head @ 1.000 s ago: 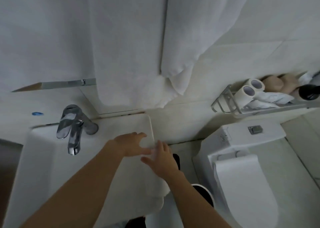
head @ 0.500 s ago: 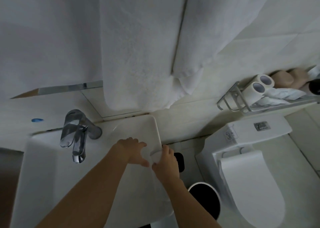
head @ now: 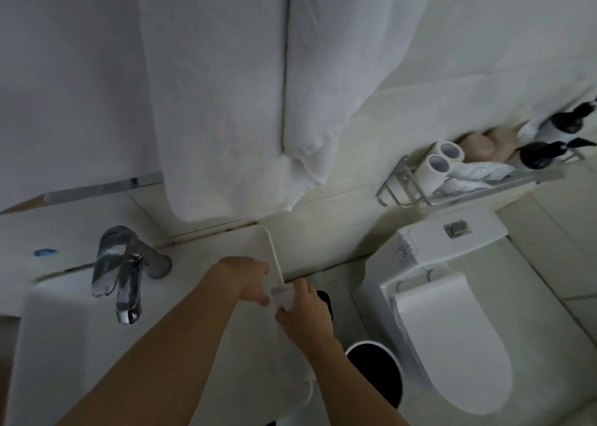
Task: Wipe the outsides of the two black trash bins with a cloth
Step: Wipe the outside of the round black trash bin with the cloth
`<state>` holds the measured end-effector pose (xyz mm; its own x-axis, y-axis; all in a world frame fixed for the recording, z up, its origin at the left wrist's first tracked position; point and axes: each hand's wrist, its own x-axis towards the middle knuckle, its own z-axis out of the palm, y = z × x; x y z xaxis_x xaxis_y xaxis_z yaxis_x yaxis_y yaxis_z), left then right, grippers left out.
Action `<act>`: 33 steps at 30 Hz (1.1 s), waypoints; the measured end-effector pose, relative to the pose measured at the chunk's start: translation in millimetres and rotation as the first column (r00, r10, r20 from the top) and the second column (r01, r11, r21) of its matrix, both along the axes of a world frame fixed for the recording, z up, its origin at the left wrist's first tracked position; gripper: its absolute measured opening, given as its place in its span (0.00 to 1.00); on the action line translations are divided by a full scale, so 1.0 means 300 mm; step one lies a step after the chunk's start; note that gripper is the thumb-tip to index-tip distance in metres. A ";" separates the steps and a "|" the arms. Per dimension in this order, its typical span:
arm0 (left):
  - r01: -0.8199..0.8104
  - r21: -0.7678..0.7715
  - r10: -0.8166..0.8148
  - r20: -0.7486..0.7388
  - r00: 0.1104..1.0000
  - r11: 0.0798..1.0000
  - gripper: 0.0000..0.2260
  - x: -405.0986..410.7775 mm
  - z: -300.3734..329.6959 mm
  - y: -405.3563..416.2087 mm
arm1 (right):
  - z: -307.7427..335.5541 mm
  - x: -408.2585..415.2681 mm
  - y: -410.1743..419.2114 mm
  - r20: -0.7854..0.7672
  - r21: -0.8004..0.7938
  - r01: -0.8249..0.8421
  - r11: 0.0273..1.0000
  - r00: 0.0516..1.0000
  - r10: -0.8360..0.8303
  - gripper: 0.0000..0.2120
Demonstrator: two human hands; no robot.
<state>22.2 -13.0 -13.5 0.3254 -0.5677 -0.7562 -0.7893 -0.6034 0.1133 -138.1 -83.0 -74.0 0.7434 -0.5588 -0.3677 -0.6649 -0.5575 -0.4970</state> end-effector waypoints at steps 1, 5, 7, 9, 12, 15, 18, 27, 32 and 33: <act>0.012 -0.006 -0.012 0.009 1.000 1.000 0.36 -0.004 0.015 -0.021 | 0.010 -0.005 -0.007 0.015 0.009 0.013 1.000 1.000 -0.013 0.17; 0.075 -0.067 -0.073 0.039 0.997 0.995 0.32 -0.032 0.065 -0.124 | 0.057 -0.037 -0.061 0.070 0.027 0.111 0.993 0.991 -0.113 0.16; 0.120 -0.096 -0.117 0.034 0.993 0.988 0.31 -0.056 0.084 -0.185 | 0.082 -0.077 -0.111 0.096 0.032 0.175 0.984 0.980 -0.177 0.18; 0.177 -0.114 -0.173 0.039 0.984 0.978 0.31 -0.093 0.102 -0.251 | 0.107 -0.137 -0.173 0.100 0.020 0.243 0.970 0.965 -0.244 0.18; 0.266 -0.149 -0.261 0.052 0.964 0.952 0.31 -0.168 0.115 -0.361 | 0.142 -0.257 -0.264 0.091 -0.042 0.329 0.944 0.942 -0.324 0.16; 0.378 -0.175 -0.374 0.056 0.926 0.909 0.31 -0.283 0.125 -0.480 | 0.167 -0.392 -0.328 0.098 -0.101 0.418 0.903 0.907 -0.409 0.15; 0.464 -0.201 -0.468 0.032 0.883 0.863 0.31 -0.425 0.143 -0.583 | 0.181 -0.535 -0.367 0.094 -0.139 0.499 0.855 0.866 -0.491 0.16; 0.578 -0.223 -0.592 0.007 0.806 0.785 0.35 -0.854 0.115 -0.683 | 0.162 -1.000 -0.397 0.071 -0.165 0.657 0.735 0.751 -0.656 0.18; 0.575 -0.229 -0.589 0.009 0.808 0.786 0.37 -1.039 0.044 -0.686 | 0.099 -1.200 -0.409 0.055 -0.145 0.656 0.741 0.753 -0.656 0.19; 0.576 -0.234 -0.589 0.020 0.808 0.783 0.38 -1.065 0.027 -0.685 | 0.084 -1.228 -0.413 0.059 -0.144 0.651 0.746 0.758 -0.650 0.19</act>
